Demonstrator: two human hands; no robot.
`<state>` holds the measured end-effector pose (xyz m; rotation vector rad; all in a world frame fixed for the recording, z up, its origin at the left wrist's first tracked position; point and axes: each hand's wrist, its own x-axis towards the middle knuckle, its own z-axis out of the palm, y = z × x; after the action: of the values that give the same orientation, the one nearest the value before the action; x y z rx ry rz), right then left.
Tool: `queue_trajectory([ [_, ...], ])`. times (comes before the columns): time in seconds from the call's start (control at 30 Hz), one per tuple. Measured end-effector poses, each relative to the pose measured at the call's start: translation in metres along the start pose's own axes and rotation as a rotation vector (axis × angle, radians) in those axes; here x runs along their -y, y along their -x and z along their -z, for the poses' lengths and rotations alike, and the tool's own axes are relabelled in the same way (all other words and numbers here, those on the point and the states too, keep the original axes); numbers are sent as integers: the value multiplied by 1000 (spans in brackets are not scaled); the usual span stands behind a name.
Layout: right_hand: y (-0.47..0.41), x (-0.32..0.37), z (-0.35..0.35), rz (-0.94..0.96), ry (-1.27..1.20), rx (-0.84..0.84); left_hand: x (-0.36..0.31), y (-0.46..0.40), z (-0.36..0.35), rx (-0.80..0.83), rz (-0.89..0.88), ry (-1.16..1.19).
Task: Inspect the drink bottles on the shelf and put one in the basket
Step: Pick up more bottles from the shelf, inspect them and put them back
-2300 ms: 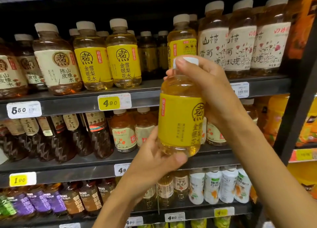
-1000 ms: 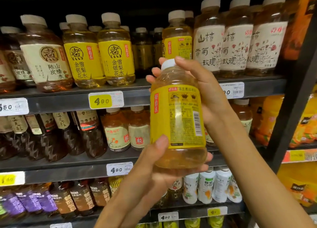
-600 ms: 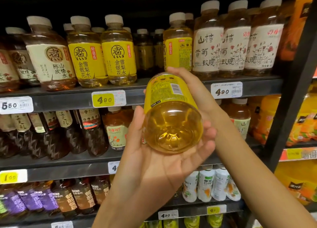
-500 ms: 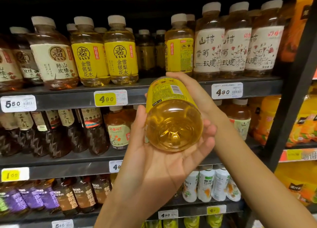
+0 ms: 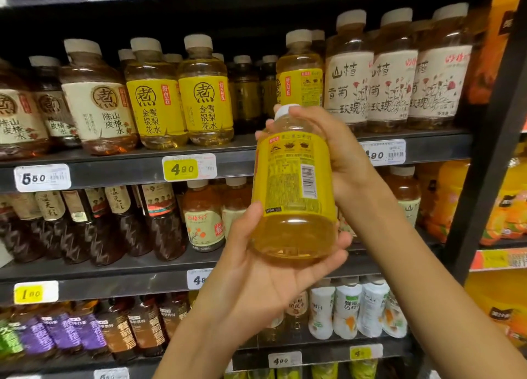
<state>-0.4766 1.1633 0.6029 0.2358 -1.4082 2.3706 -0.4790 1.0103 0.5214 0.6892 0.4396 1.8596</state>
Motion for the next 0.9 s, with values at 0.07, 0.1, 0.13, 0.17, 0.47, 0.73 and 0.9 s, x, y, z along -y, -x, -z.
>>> queue_trajectory([
  [0.07, 3, 4, 1, 92, 48, 28, -2, -3, 9, -40, -53, -115],
  [0.1, 5, 5, 2, 151, 95, 33, -2, -3, 12, -75, -81, -195],
  [0.13, 7, 6, 2, 200, 137, 37, -1, -2, 17, -121, -109, -305],
  [0.17, 9, 7, 3, 243, 178, 43, 0, -1, 19, -169, -135, -438],
  [0.47, 25, 5, -9, 528, 625, -108, 3, -17, 22, -349, -388, -1157],
  [0.73, 30, 7, 19, 462, 657, 143, -1, -21, 34, -376, -545, -1195],
  [0.9, 41, 2, 23, 291, 673, 297, -2, -24, 37, -383, -631, -1291],
])
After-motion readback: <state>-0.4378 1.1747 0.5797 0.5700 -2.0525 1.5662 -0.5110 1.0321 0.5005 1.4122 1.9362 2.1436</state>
